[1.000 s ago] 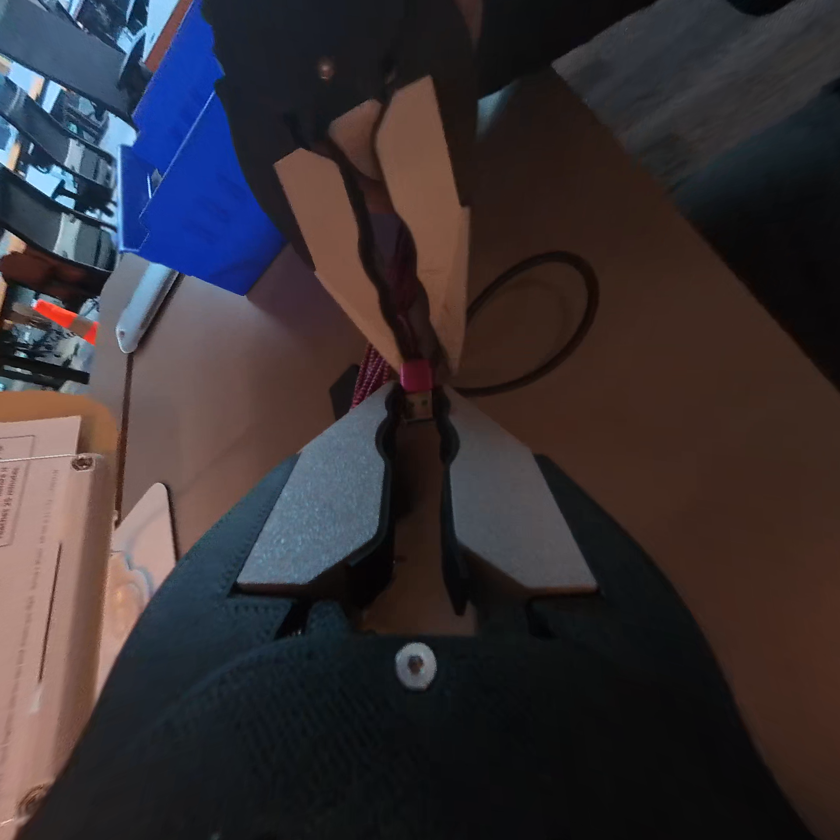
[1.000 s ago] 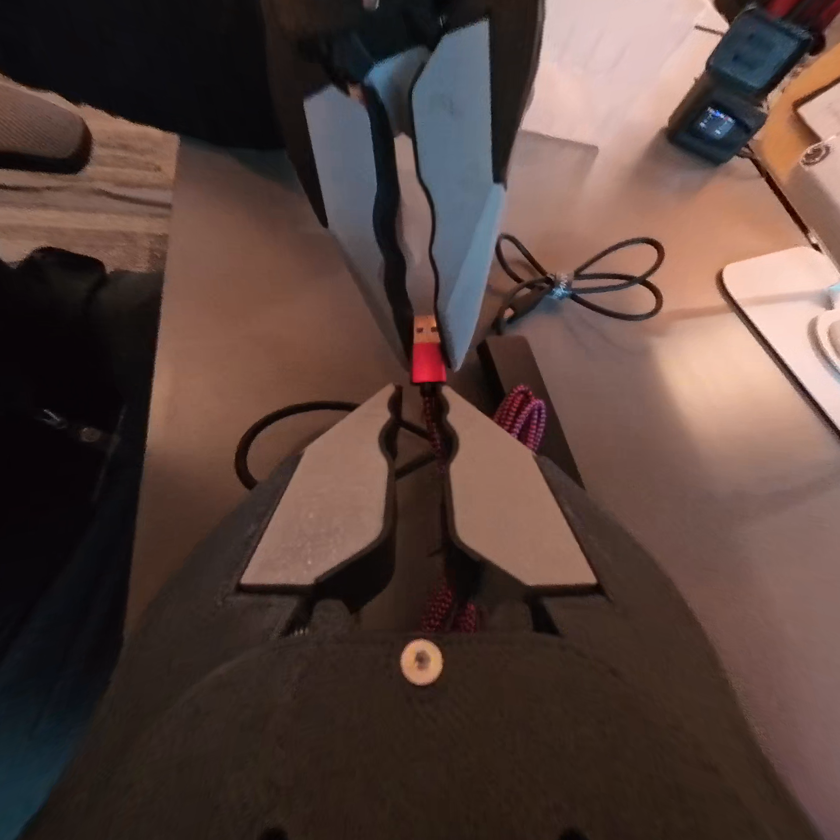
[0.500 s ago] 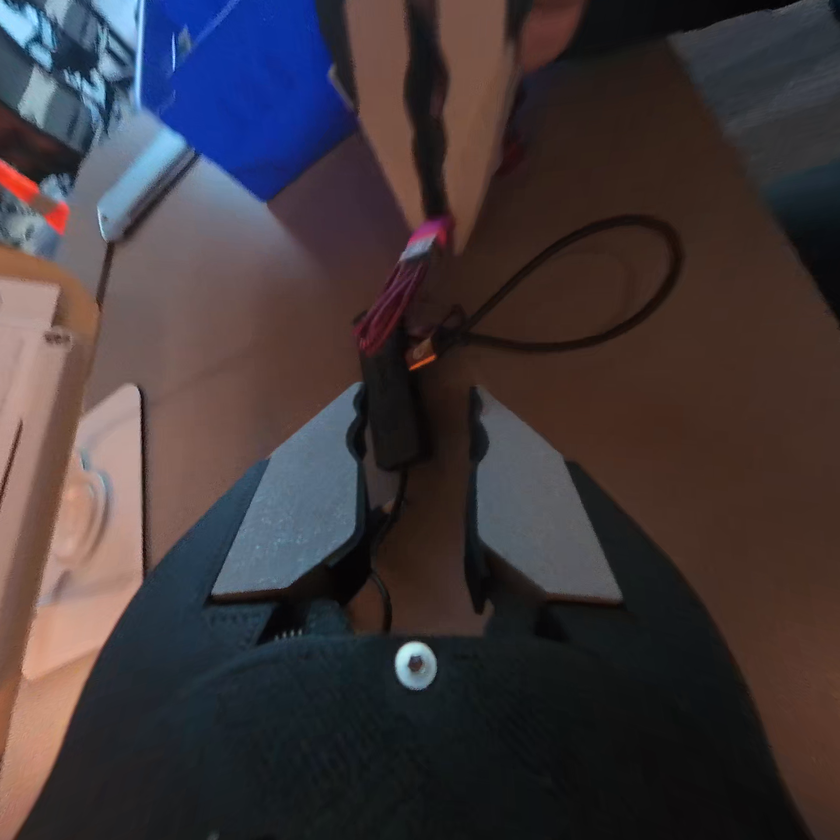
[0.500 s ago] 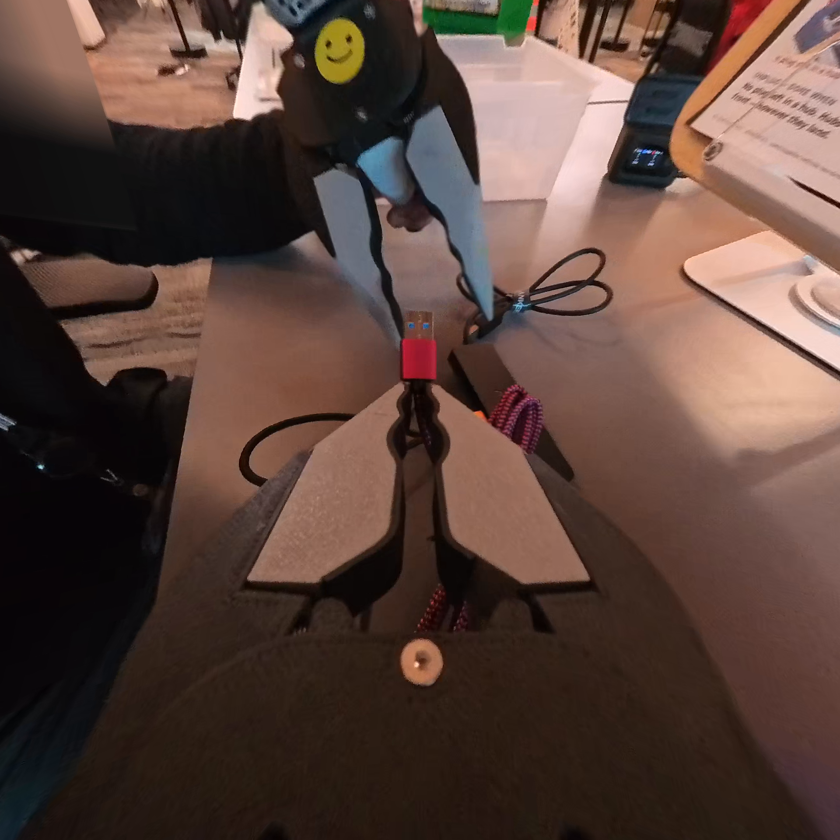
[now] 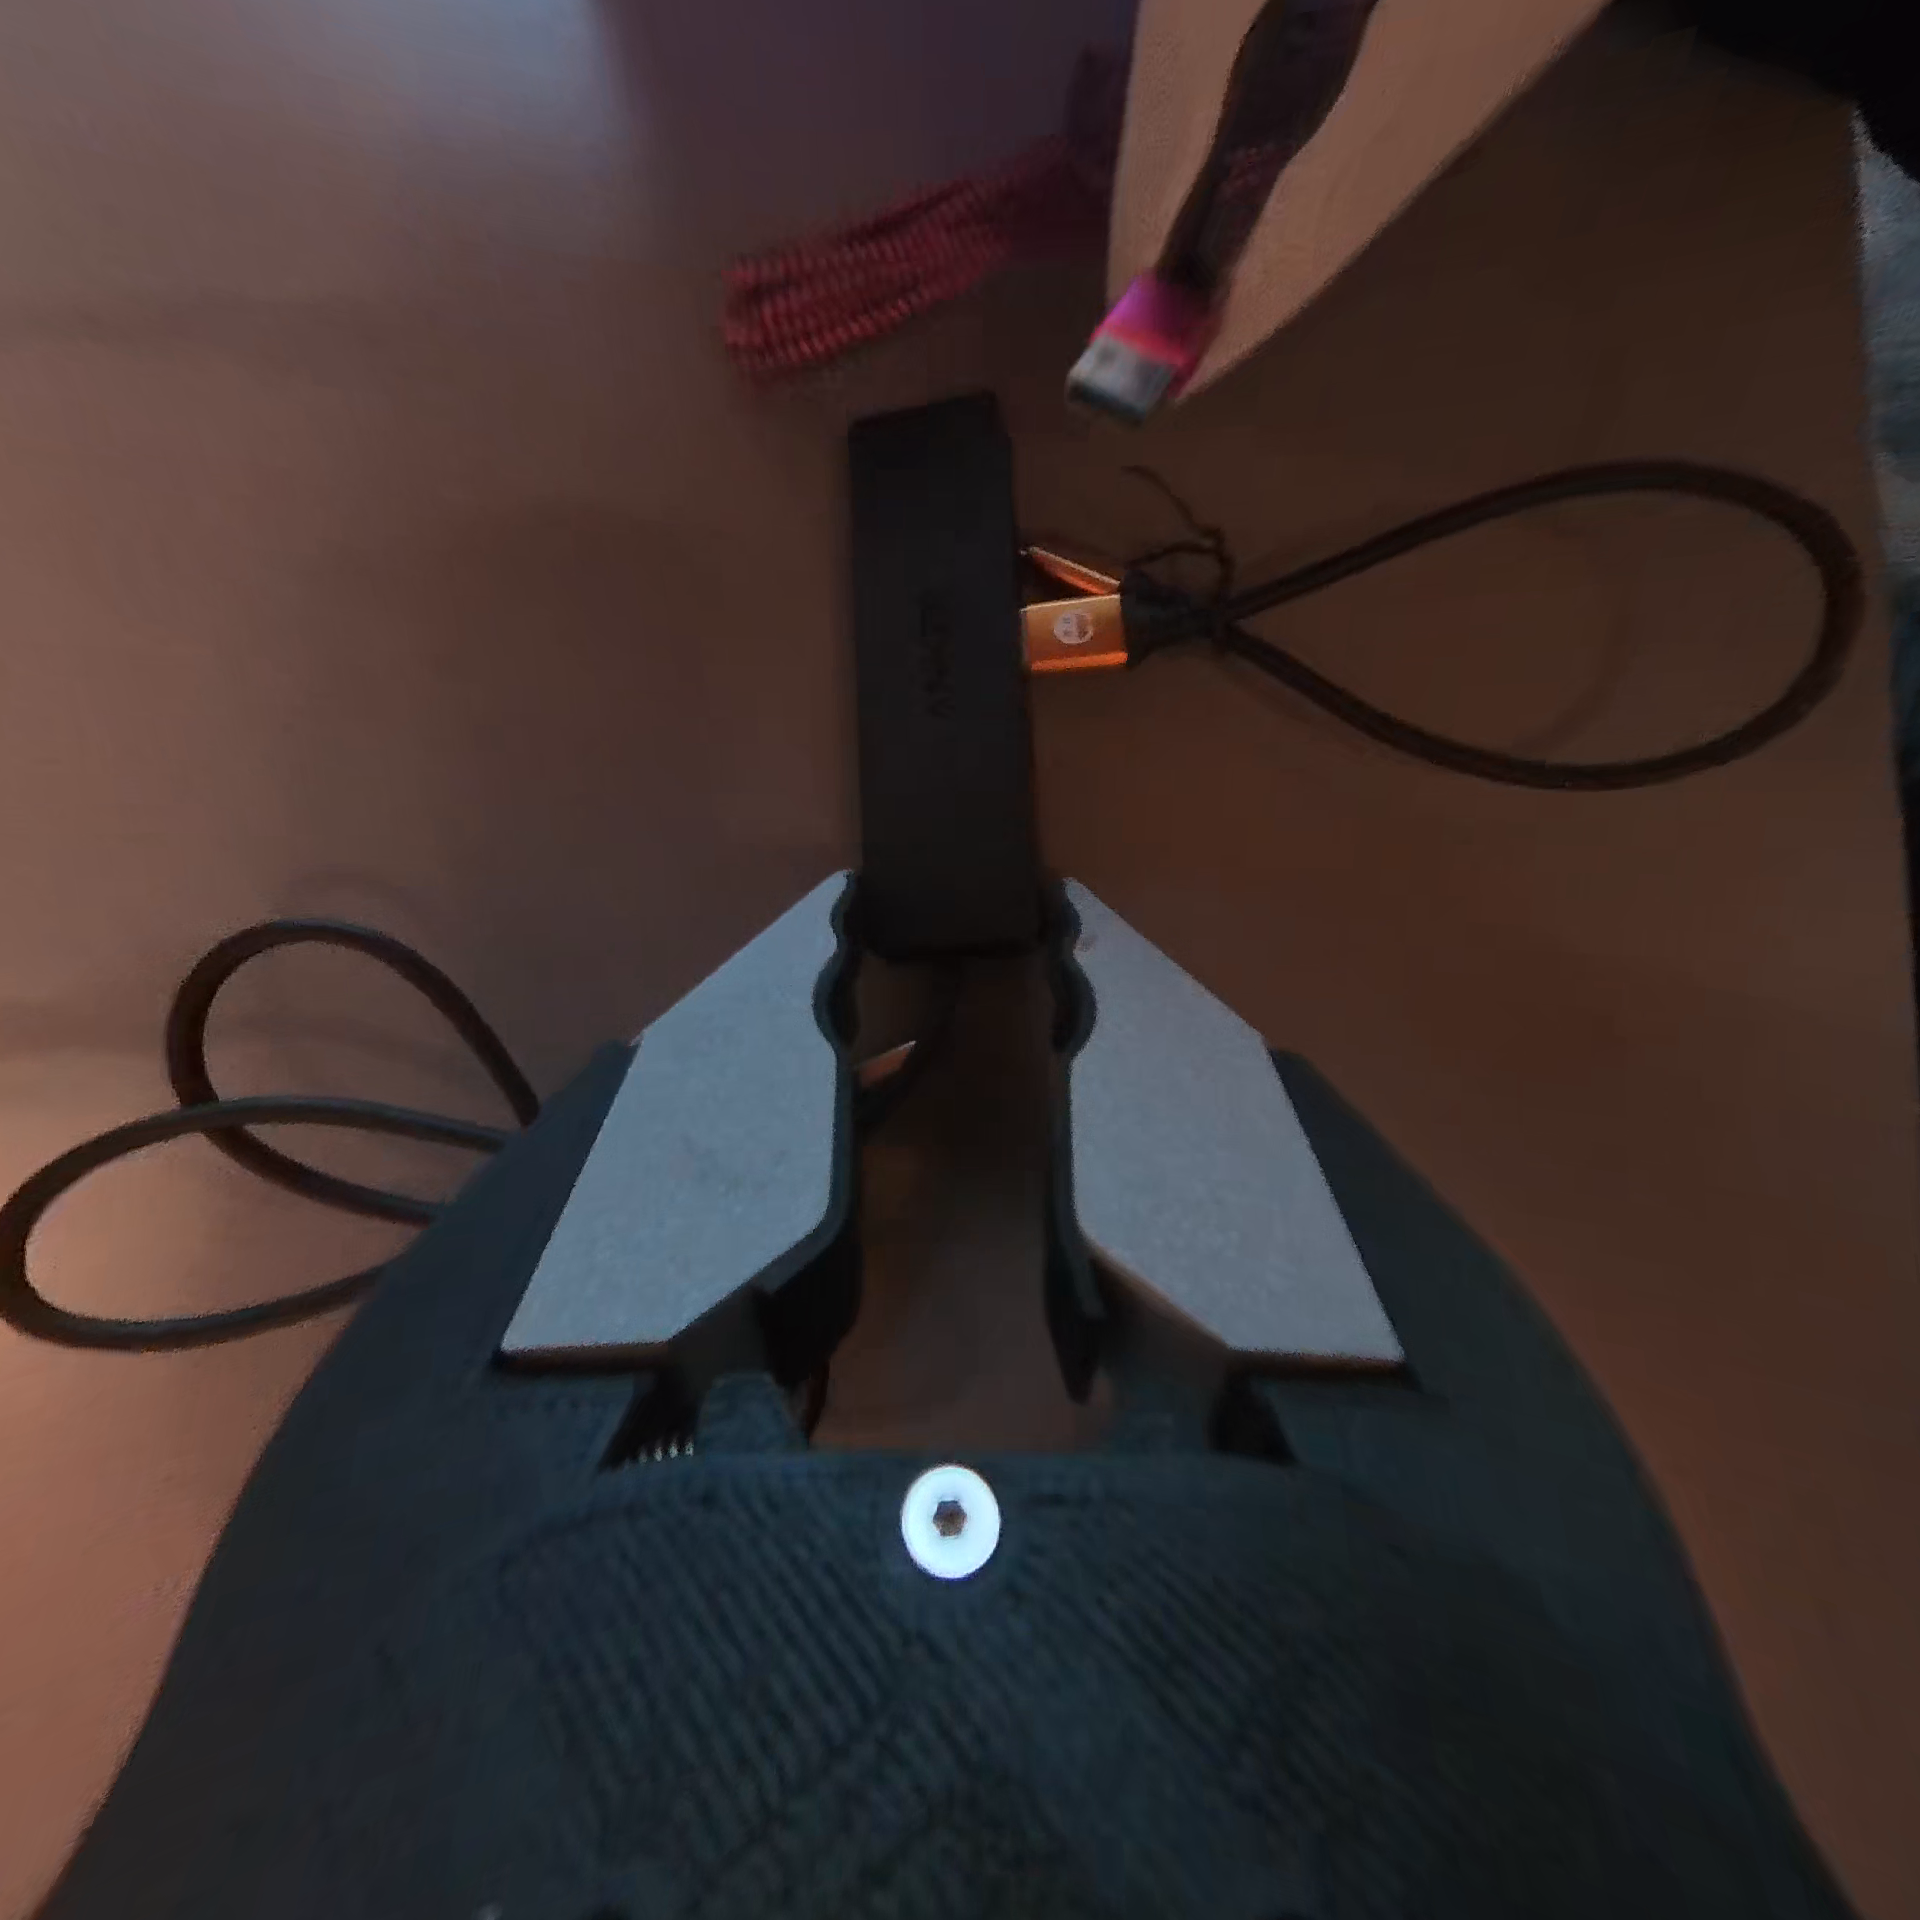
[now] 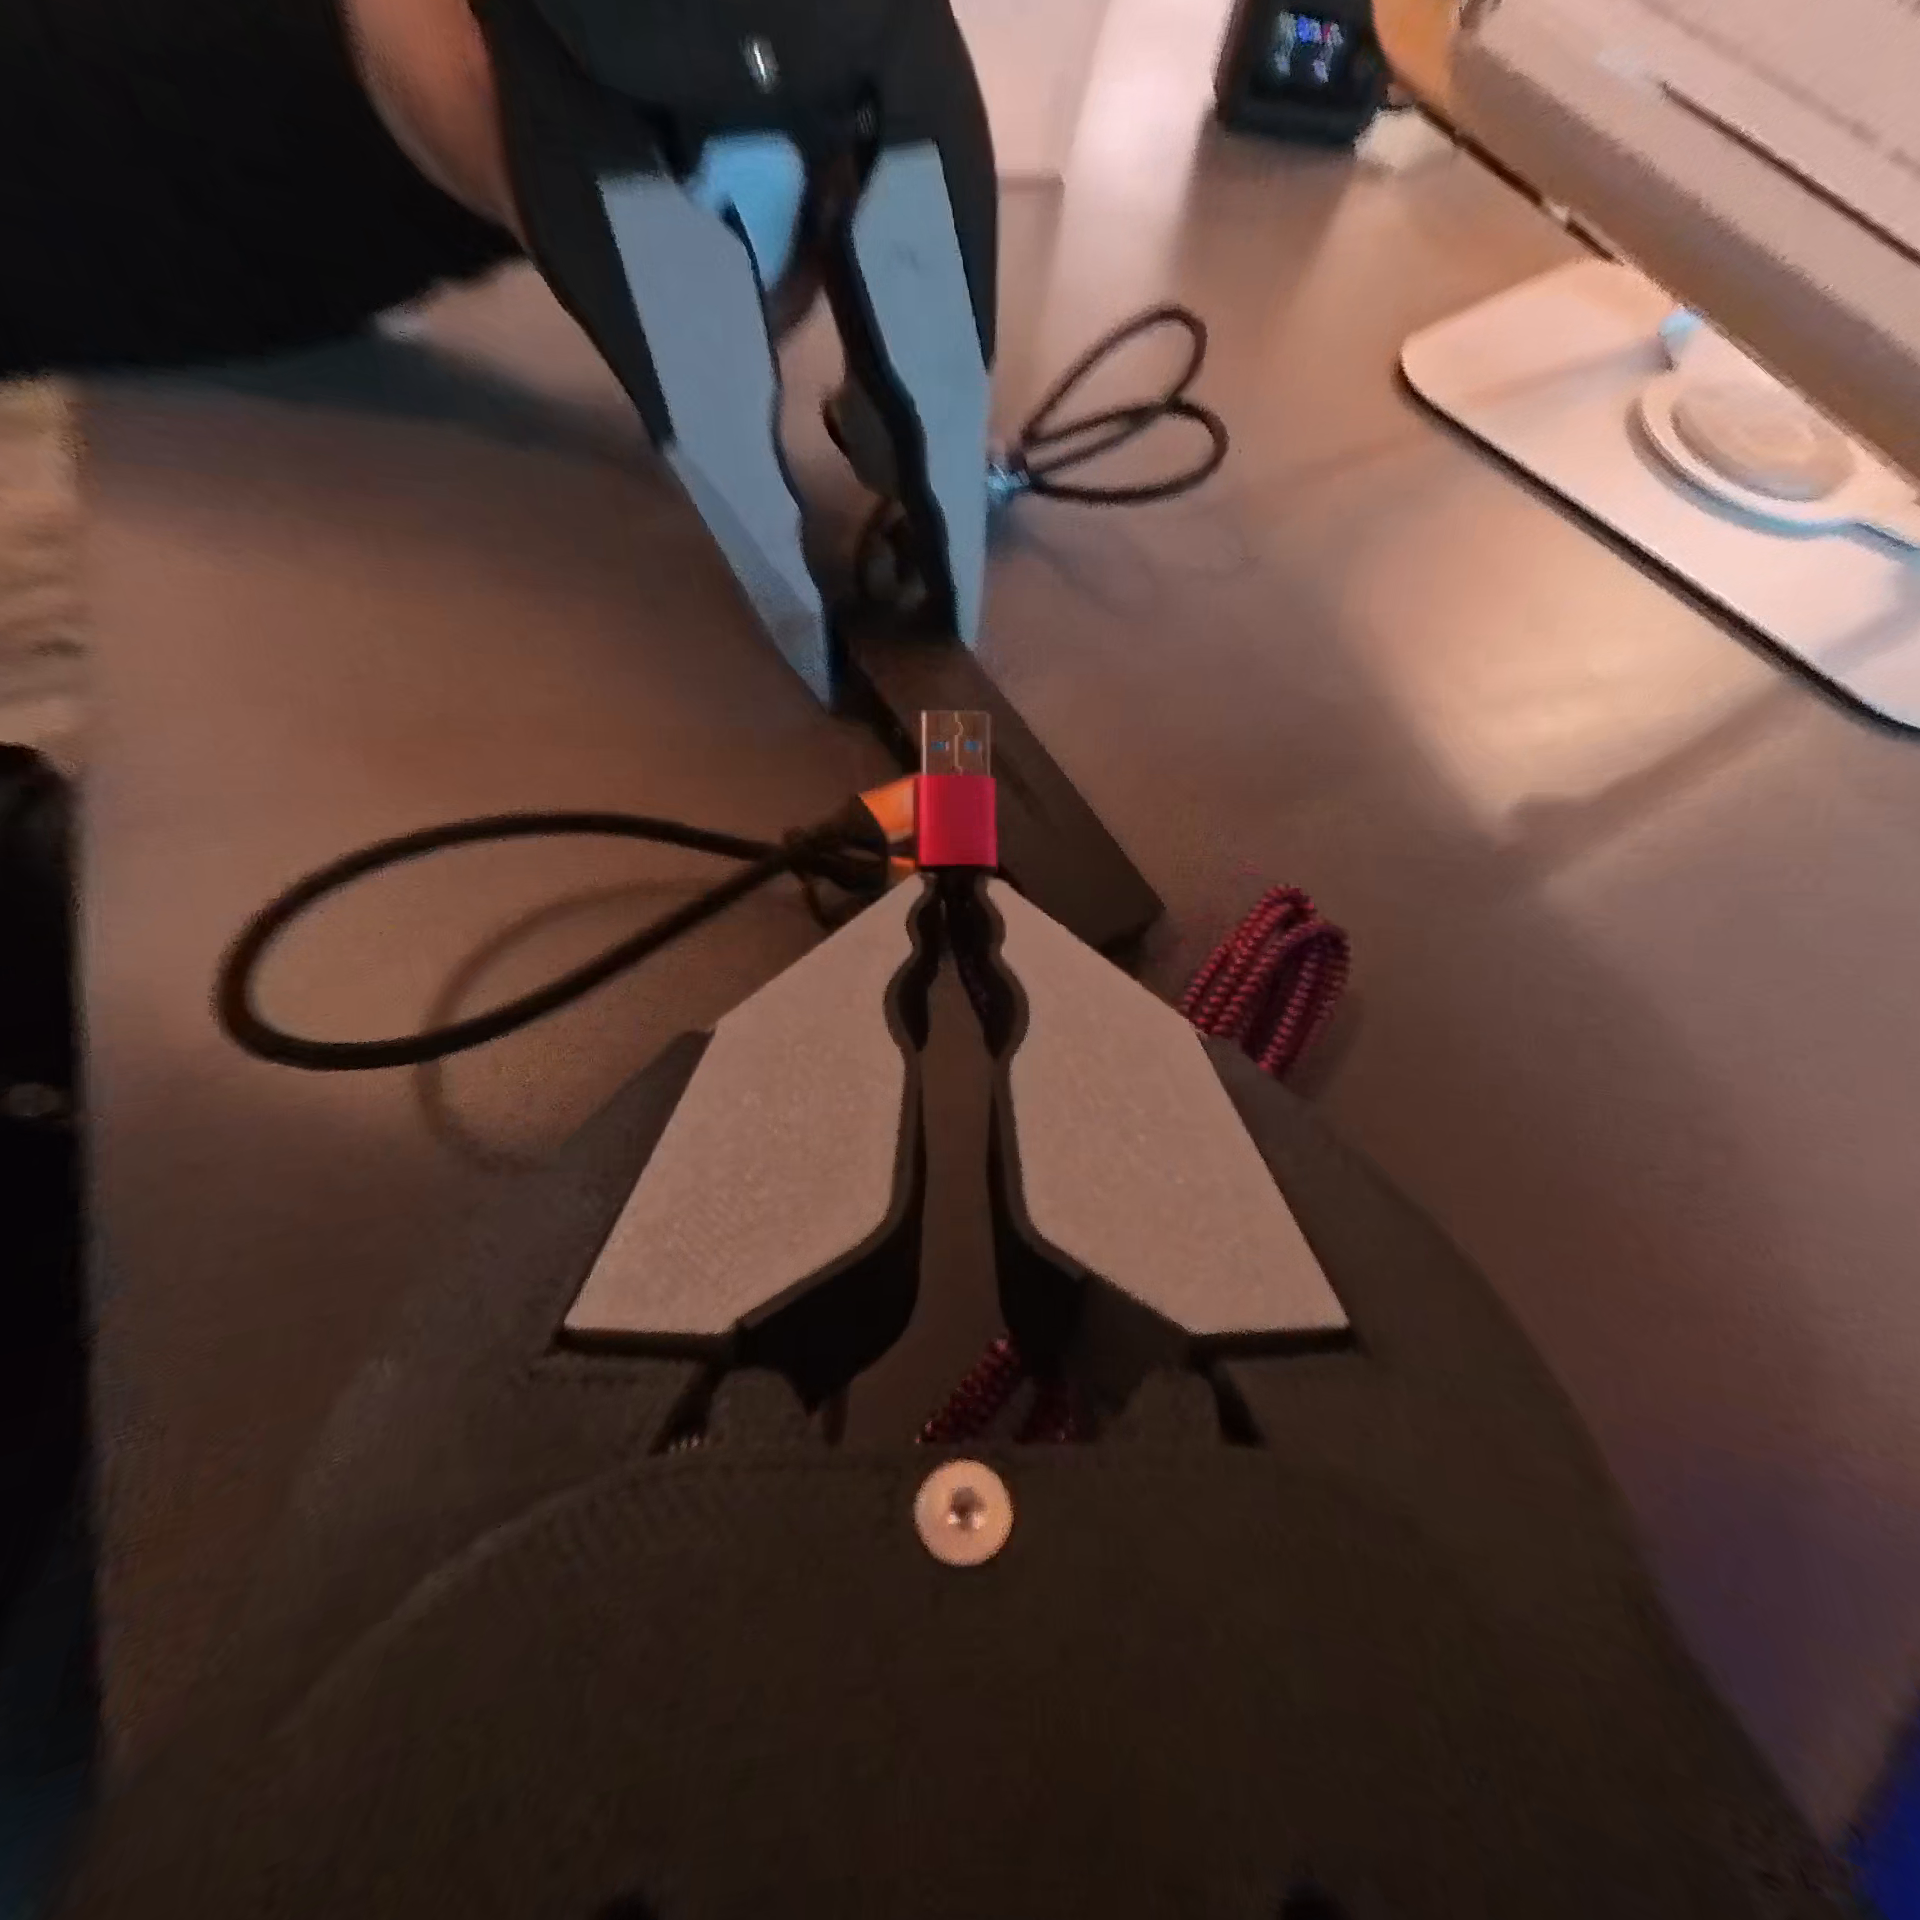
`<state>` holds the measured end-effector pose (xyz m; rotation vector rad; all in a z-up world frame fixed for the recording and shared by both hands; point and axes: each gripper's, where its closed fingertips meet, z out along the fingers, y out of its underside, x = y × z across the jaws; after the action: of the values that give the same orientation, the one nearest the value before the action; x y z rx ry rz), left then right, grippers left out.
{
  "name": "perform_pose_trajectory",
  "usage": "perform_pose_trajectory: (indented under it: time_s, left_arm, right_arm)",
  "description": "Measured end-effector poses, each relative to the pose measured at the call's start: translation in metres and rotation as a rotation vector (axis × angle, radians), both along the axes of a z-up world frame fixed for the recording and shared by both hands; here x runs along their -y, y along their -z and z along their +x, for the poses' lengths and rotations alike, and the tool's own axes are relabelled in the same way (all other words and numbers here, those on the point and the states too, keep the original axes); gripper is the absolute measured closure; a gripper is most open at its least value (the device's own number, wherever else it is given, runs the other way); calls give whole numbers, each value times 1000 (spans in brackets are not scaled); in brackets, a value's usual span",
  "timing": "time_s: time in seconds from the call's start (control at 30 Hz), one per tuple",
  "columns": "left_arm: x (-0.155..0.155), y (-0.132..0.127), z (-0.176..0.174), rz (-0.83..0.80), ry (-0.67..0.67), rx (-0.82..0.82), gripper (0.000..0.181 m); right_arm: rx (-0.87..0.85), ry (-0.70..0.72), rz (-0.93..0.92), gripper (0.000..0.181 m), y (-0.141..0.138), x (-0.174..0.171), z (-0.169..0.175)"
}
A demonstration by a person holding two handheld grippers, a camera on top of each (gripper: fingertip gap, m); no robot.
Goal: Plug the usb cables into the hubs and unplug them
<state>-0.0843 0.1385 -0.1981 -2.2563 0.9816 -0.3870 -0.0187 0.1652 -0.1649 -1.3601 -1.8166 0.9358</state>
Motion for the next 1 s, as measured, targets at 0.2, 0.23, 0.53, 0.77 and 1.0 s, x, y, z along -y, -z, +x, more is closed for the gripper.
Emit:
perform_pose_trajectory:
  time_s: [0.2, 0.23, 0.53, 0.77, 1.0]
  left_arm:
    - [4, -13, 8, -112, -45, 180, 148]
    - [4, -16, 8, -111, -50, 195, 148]
    - [-5, -43, 17, 39, -86, 220, 148]
    - [-6, -52, 24, 142, -81, 161, 148]
    - [-10, -54, 22, 228, -98, 54, 148]
  right_arm:
    - [85, 71, 198, 178, 18, -12, -5]
    - [81, 71, 196, 178, 18, -12, -5]
    - [61, 75, 110, 178, 13, -17, -2]
    - [63, 68, 67, 178, 12, -18, -1]
    - [-57, 19, 87, 178, -5, -10, 2]
